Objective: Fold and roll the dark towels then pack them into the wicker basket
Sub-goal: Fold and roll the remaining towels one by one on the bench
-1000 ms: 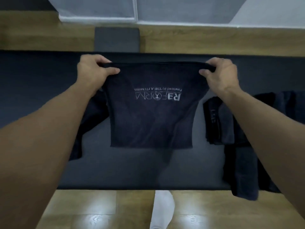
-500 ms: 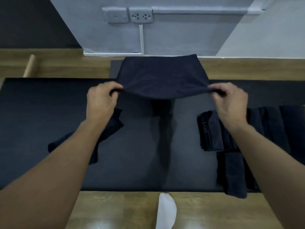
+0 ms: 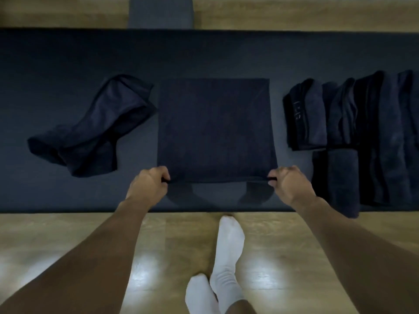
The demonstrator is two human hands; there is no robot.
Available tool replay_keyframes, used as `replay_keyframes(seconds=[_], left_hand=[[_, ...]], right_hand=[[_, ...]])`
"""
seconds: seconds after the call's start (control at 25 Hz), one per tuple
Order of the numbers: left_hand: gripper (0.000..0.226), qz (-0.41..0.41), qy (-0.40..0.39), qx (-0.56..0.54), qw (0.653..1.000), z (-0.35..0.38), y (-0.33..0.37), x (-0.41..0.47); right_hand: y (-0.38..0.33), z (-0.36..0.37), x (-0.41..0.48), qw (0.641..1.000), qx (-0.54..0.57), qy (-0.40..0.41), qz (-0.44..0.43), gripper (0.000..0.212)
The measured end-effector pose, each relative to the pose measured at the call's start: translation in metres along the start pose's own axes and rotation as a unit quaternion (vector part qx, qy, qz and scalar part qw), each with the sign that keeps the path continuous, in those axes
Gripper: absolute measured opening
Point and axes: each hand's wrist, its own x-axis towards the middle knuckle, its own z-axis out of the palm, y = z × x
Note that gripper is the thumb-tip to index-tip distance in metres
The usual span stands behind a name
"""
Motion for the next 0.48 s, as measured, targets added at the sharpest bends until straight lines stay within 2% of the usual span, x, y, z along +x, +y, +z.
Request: replay_keyframes(seconds=[0.08, 0.16, 0.28, 0.36, 0.48], left_hand=[[0.016, 0.008, 0.052, -0.067, 0.996, 0.0, 0.001, -0.003], [0.017, 0.03, 0.142, -0.057, 0.988, -0.018, 0.013, 0.015], [0.022, 0.046, 0.252, -0.019, 0.966, -0.055, 0.037, 0.068], [0.021, 0.019, 0.273, -0.029, 0.961, -0.076, 0.05, 0.11], [0.018, -0.02, 0.28, -0.063, 0.958, -0.091, 0.063, 0.176]], right_hand=[[-0.003, -0.002, 0.002, 0.999, 0.038, 0.016, -0.005, 0.025], [-0.012, -0.023, 0.015, 0.989, 0.087, 0.118, -0.009, 0.025], [-0.024, -0.075, 0.061, 0.954, 0.129, 0.272, -0.009, 0.023], [-0.028, -0.103, 0.094, 0.94, 0.156, 0.304, 0.017, 0.02], [-0.031, -0.119, 0.154, 0.932, 0.179, 0.309, 0.062, 0.018]])
